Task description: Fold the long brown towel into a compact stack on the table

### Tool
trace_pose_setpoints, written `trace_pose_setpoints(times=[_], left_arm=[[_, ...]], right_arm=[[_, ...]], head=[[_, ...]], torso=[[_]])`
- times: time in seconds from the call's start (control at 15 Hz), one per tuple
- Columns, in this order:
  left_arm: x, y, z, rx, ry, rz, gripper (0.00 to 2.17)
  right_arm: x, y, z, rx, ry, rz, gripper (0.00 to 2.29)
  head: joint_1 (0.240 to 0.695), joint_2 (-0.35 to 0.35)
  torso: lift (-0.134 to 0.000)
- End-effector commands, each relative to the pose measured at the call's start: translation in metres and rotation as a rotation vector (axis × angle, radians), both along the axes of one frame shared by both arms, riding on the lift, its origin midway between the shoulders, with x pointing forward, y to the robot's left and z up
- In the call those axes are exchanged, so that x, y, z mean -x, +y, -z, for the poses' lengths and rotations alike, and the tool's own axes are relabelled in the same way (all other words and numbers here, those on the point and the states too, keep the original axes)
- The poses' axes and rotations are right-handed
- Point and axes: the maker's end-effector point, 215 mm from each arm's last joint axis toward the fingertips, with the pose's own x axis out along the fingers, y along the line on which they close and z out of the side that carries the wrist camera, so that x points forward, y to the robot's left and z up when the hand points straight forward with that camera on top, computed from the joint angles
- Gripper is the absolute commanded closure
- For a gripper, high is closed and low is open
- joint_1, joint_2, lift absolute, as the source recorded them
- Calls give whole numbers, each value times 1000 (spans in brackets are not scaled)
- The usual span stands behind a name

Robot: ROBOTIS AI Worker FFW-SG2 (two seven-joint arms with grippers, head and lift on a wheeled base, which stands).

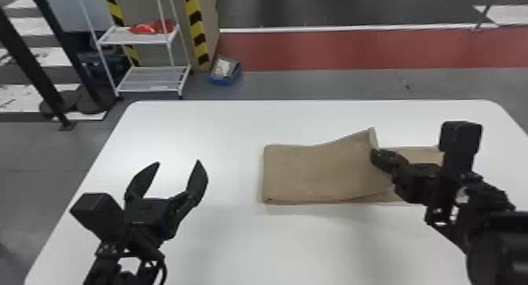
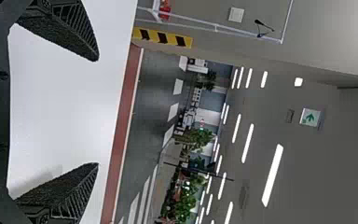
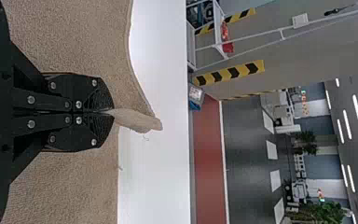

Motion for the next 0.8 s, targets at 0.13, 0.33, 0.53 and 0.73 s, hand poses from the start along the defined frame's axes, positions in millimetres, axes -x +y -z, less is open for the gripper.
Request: trace_pose_setpoints(times=[0.13,0.33,0.53,0.73], left_arm=[[-2,-12,10,-102,29,3,66],[-1,-12,11,-100,33,6,66],[0,-12,13,-94,36,6,66],[-1,-13,14,-87,35,12,66]], right_arm=[[3,-8,18,-21,28,21,1423],[-2,1,14,-37,15,5,1423],[-13,3,-8,-64,-4,-10,1423],[-3,-49,-25,-108,40,73,1423]], head=[[695,24],[695,12],[695,20],[695,16]], torso=[[-123],[-123],[-123],[-123]])
